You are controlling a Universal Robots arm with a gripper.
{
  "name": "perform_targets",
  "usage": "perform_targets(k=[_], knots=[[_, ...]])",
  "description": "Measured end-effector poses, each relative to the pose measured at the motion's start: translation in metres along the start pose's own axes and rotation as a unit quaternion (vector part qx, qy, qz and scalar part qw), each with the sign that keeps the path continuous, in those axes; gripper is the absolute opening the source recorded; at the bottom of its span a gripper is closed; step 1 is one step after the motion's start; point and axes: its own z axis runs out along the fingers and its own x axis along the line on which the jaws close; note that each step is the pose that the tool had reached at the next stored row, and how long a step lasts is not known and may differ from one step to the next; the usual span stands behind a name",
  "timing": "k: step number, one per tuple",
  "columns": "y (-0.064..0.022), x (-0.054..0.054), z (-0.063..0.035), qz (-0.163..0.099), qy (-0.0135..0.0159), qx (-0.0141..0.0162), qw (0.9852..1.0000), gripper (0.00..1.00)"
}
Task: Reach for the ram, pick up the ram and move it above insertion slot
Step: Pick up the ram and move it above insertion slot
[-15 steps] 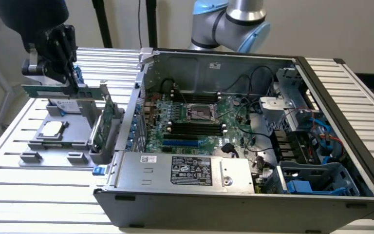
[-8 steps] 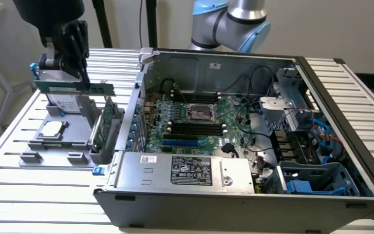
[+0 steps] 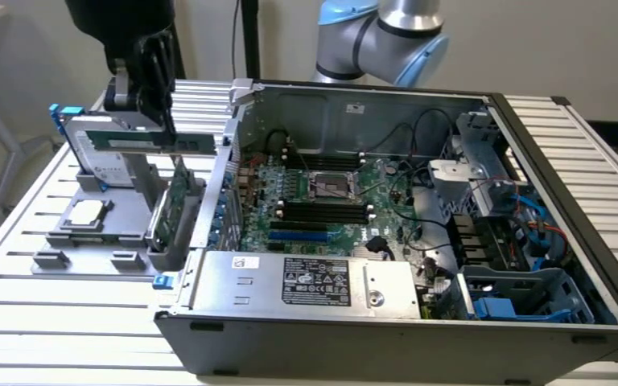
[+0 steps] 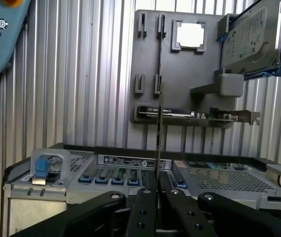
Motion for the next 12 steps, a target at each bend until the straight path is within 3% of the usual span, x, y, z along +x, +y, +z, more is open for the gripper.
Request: perform_targets(k=[12], knots=[[-0.0437,-0.004,-0.0013,0.0,-0.0061,0.0003,1.0,0.13]])
